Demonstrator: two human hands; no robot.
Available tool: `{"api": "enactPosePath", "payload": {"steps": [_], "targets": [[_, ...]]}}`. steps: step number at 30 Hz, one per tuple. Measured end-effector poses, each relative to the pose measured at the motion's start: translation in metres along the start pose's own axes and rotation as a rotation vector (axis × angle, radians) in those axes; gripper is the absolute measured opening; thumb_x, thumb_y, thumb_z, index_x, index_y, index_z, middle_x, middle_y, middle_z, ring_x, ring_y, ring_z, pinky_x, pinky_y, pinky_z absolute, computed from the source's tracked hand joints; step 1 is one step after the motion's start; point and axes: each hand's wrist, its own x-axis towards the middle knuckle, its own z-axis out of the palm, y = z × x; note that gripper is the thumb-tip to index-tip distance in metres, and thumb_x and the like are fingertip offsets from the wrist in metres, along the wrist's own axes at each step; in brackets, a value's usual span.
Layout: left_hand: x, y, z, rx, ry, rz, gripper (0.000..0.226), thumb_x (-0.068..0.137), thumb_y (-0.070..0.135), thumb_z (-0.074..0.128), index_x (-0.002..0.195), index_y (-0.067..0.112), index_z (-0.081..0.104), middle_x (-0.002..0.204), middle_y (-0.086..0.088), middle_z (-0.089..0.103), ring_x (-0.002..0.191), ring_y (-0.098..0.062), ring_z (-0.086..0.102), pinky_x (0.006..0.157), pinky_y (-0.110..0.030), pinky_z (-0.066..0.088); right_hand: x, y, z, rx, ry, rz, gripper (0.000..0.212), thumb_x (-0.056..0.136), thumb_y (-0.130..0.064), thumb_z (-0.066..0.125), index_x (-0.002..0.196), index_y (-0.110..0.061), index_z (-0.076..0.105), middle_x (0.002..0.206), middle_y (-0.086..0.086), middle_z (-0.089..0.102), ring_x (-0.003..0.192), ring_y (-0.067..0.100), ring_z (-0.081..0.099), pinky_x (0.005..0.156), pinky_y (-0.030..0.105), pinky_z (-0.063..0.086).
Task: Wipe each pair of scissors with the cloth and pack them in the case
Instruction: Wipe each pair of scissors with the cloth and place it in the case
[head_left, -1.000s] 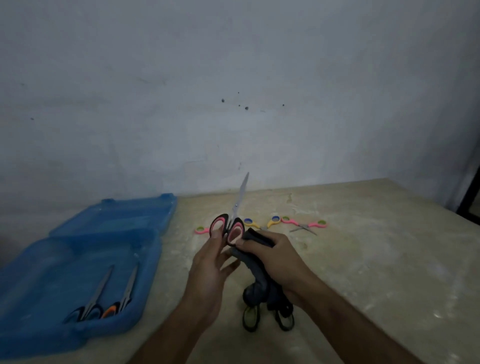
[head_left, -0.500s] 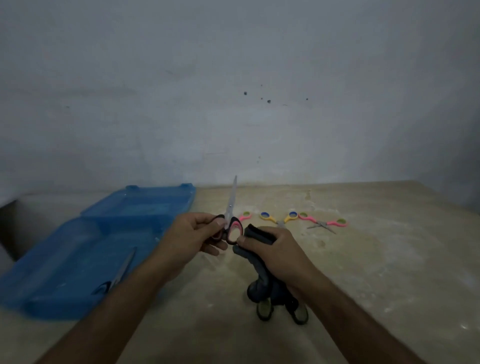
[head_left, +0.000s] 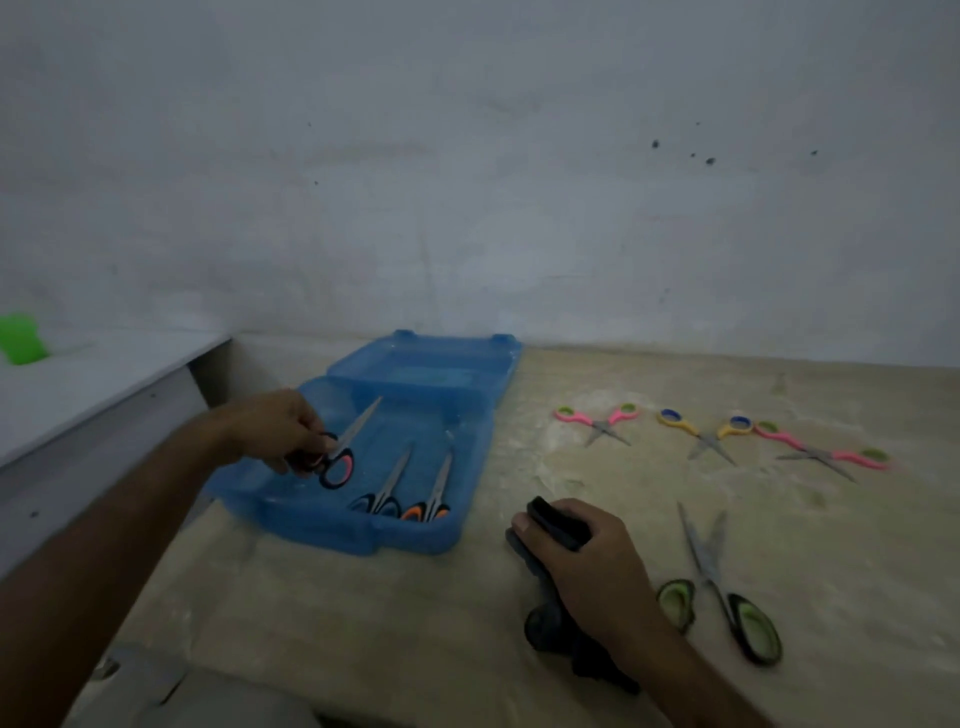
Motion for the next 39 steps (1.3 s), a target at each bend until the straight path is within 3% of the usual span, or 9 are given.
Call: {"api": "enactPosePath", "payload": {"steps": [7,16,20,25,28,30,32,35,39], "targets": [[0.02,-0.023,0.017,0.202,-0.132,-0.069,0.027,0.091,0.034,0.072,0.082,0.01,0.078,0.072,-0.001,0.072,0.066,-0.012,0.063,0.056,-0.021,0.054,0.001,0.0,-0.002,0.027,-0.01,0.036,0.026,0.09,-0.025,0.077,0.069,-0.012,0.067,0.053,-0.001,0.063,0.046,0.008,0.056,0.045,0.016,0.042],[0.017,-0.02,0.031,0.506,-0.059,-0.074,0.04,0.078,0.054,0.077,0.086,0.015,0.081,0.088,0.001,0.078,0.087,-0.014,0.07,0.079,-0.03,0.052,0.001,-0.002,-0.003,0.032,-0.026,0.045,0.026,0.091,-0.023,0.075,0.073,-0.007,0.067,0.05,-0.006,0.062,0.044,0.005,0.056,0.044,0.014,0.04],[0.014,-0.015,0.035,0.528,-0.031,-0.086,0.037,0.08,0.052,0.076,0.079,0.016,0.073,0.09,0.001,0.073,0.089,-0.017,0.066,0.074,-0.029,0.048,0.001,-0.004,-0.004,0.047,-0.011,0.053,0.025,0.091,-0.022,0.075,0.078,-0.001,0.068,0.051,-0.007,0.064,0.045,0.003,0.057,0.045,0.013,0.041],[0.005,0.009,0.04,0.478,0.255,0.028,0.029,0.085,0.037,0.074,0.094,0.009,0.077,0.095,-0.005,0.076,0.088,-0.021,0.068,0.077,-0.03,0.051,-0.002,-0.013,-0.01,0.056,-0.023,0.082,0.029,0.091,-0.027,0.075,0.081,-0.001,0.069,0.055,-0.002,0.067,0.05,0.013,0.063,0.046,0.021,0.046],[-0.018,0.056,0.061,0.125,0.412,0.314,0.018,0.085,0.037,0.075,0.087,0.02,0.072,0.079,0.006,0.07,0.074,-0.014,0.065,0.071,-0.032,0.053,-0.006,-0.022,-0.032,-0.093,-0.107,0.021,0.031,0.091,-0.034,0.074,0.075,-0.008,0.068,0.057,0.001,0.068,0.051,0.014,0.064,0.051,0.028,0.049],[-0.042,0.096,0.081,-0.048,0.313,0.472,0.016,0.085,0.041,0.074,0.081,0.026,0.071,0.071,0.007,0.068,0.065,-0.008,0.064,0.061,-0.027,0.05,-0.011,-0.031,-0.057,-0.241,-0.181,0.007,0.024,0.09,-0.035,0.074,0.077,-0.015,0.071,0.063,0.001,0.072,0.055,0.013,0.067,0.054,0.029,0.053],[-0.064,0.13,0.107,-0.073,0.12,0.562,0.02,0.085,0.046,0.073,0.083,0.027,0.073,0.071,0.006,0.069,0.061,-0.004,0.063,0.056,-0.022,0.048,-0.016,-0.037,-0.09,-0.463,-0.14,0.001,0.013,0.086,-0.038,0.075,0.085,-0.025,0.073,0.073,-0.004,0.075,0.063,0.007,0.07,0.061,0.03,0.059],[-0.083,0.169,0.152,-0.004,-0.116,0.605,0.029,0.083,0.055,0.072,0.094,0.028,0.075,0.079,0.008,0.07,0.067,-0.002,0.063,0.062,-0.021,0.05,-0.025,-0.034,-0.139,-0.809,-0.051,0.074,0.01,0.082,-0.04,0.073,0.085,-0.031,0.072,0.082,-0.007,0.073,0.073,0.008,0.068,0.067,0.032,0.058],[-0.09,0.2,0.205,0.112,-0.16,0.608,0.051,0.078,0.063,0.072,0.117,0.031,0.061,0.104,0.011,0.058,0.087,-0.008,0.055,0.075,-0.026,0.046,-0.039,-0.01,-0.173,-1.017,0.01,0.212,0.013,0.081,-0.043,0.069,0.081,-0.03,0.065,0.08,-0.007,0.067,0.073,0.014,0.065,0.064,0.032,0.056]]}}
